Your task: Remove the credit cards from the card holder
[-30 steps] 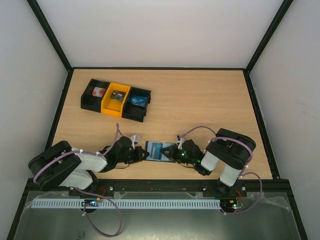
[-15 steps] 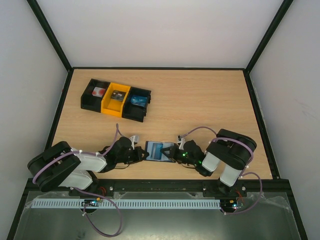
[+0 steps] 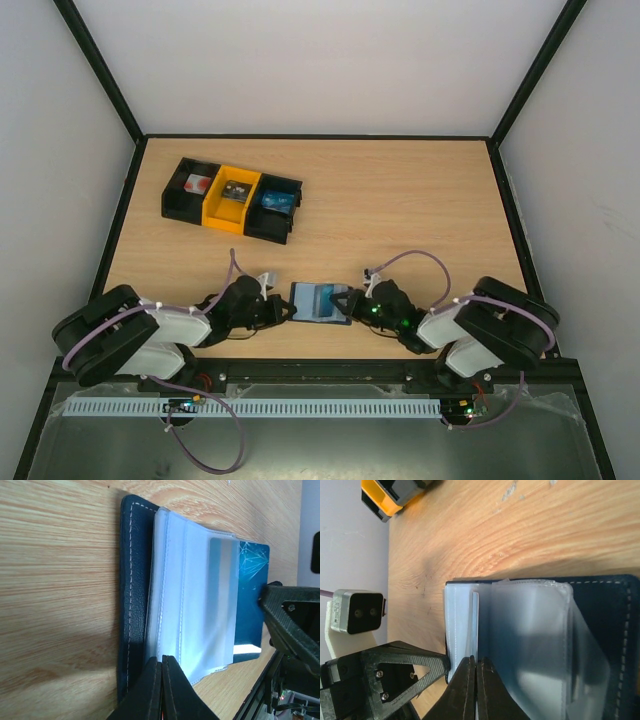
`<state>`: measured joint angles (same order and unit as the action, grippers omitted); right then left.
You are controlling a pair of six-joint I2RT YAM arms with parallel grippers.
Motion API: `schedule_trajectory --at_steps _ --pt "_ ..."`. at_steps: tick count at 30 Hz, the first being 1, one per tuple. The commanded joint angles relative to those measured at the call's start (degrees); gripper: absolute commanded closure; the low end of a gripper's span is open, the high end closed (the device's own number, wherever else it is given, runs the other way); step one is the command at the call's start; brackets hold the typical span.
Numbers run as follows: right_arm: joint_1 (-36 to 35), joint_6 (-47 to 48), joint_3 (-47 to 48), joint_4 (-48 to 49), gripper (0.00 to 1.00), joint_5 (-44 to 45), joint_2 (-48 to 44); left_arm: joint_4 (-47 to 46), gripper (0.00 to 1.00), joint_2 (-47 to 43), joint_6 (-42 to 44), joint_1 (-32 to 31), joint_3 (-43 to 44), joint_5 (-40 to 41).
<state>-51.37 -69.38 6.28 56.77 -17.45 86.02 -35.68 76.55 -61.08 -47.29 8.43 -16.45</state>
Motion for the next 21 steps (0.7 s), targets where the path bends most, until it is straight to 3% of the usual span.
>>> schedule_trajectory --at_steps 1,9,21 --pt "0.19 4.10 -0.42 -12.51 0.98 5.12 -6.58 -0.15 0.97 -0.56 0.69 -0.19 -1.40 -0.20" --pt "0.16 8.37 1.40 -26.04 0.98 9.34 -16.40 0.77 0.94 -2.64 1.62 -0.17 0.10 -2.60" --pt "0.22 14.18 4.50 -39.86 0.98 15.26 -29.00 9.13 0.58 -8.75 3.69 0.09 3.32 -3.34"
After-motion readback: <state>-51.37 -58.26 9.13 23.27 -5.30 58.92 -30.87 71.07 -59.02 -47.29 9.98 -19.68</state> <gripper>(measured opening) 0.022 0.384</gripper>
